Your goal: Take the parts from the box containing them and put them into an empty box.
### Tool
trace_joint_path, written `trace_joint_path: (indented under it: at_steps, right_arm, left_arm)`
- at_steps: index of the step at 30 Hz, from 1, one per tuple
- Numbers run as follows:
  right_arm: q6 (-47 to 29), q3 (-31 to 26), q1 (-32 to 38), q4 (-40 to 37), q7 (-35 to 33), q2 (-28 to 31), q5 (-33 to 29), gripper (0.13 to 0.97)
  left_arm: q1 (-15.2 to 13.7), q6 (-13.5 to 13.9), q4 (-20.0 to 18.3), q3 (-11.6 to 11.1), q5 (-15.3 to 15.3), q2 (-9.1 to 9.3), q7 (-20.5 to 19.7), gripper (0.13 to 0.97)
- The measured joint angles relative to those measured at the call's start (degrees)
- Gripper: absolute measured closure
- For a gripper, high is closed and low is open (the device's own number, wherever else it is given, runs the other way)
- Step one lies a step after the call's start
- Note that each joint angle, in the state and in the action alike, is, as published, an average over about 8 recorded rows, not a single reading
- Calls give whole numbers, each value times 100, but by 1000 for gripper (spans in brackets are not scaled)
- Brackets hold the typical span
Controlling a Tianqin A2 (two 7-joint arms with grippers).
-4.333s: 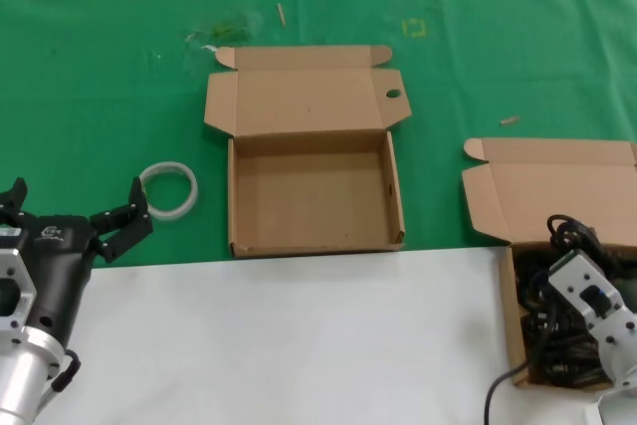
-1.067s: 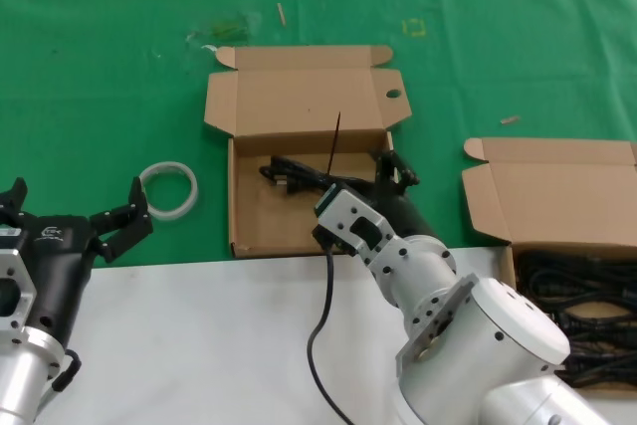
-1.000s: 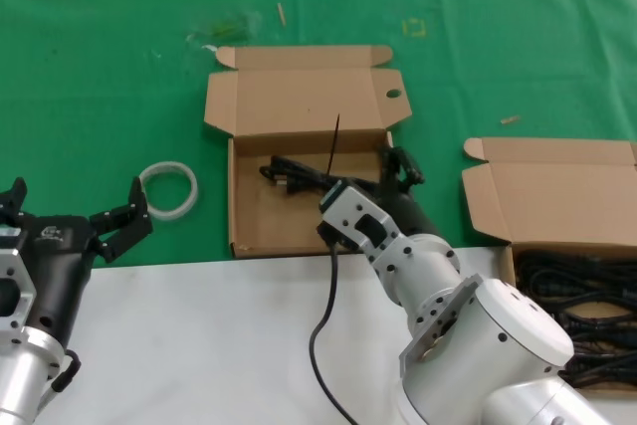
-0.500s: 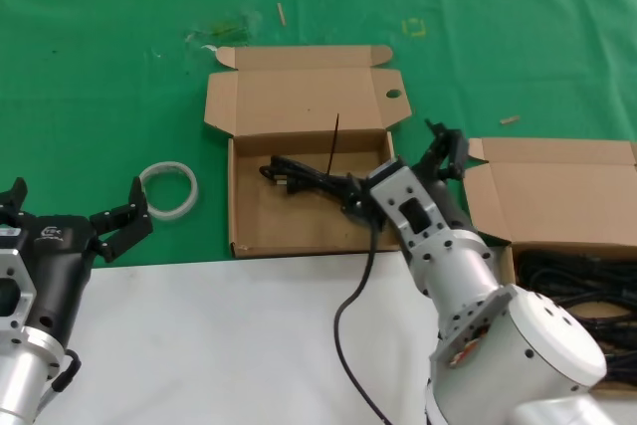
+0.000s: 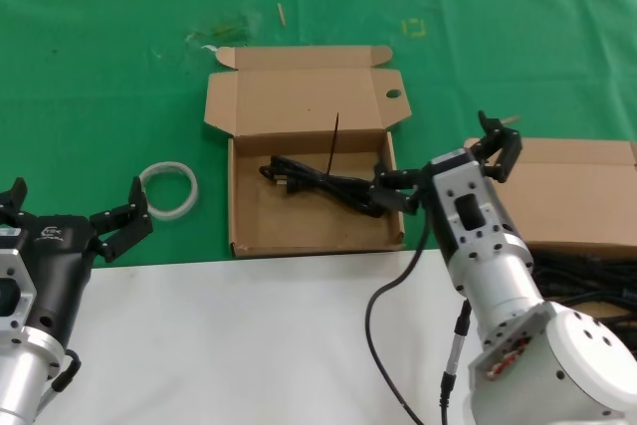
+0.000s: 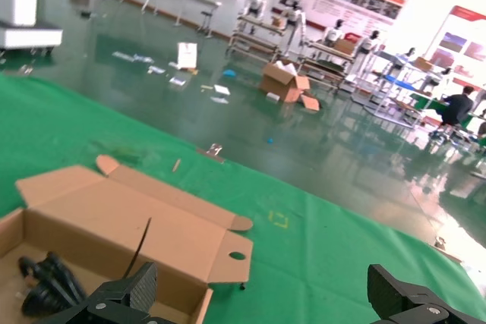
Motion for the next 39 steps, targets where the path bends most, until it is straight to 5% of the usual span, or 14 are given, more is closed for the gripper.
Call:
trace_joint_path:
  at_steps: [39]
  right_arm:
    - [-2174, 2095, -1343, 342, 4479, -1, -2775, 129]
  left_arm:
    - [0, 0, 0, 0, -1, 0, 1, 132]
